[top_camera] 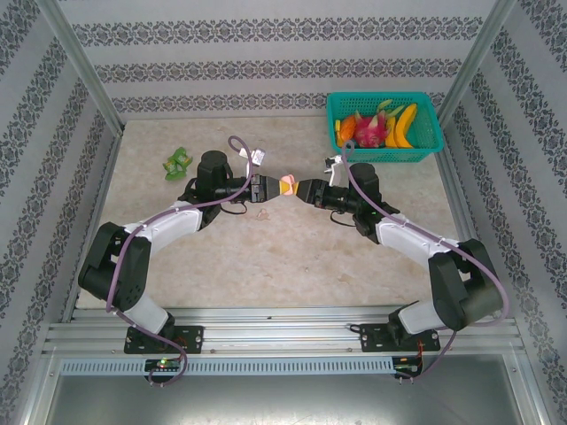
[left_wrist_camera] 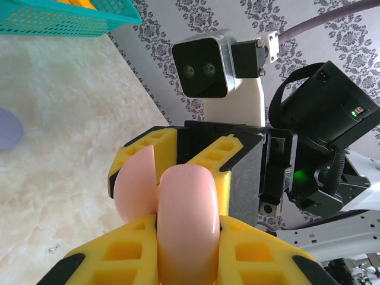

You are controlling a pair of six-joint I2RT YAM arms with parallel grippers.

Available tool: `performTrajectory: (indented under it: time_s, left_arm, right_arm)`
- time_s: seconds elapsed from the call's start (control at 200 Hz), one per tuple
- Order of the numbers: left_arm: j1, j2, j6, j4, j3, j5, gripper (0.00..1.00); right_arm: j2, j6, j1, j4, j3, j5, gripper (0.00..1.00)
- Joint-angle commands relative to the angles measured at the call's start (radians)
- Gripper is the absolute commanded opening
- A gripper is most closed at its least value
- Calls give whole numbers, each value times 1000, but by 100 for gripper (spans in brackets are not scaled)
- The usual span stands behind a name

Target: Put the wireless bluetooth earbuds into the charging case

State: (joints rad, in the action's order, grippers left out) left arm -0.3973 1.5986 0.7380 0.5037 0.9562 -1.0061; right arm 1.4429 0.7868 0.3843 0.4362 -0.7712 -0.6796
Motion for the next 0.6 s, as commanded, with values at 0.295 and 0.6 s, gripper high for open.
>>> performTrajectory:
  time_s: [0.295, 0.6]
  left_arm:
    - [-9, 12, 7, 45, 25, -37, 10]
    - [-11, 15, 11, 41, 28, -32, 15]
  right_arm:
    - [22, -6, 18, 19, -52, -26, 30]
    - [23, -13, 24, 6, -59, -27, 19]
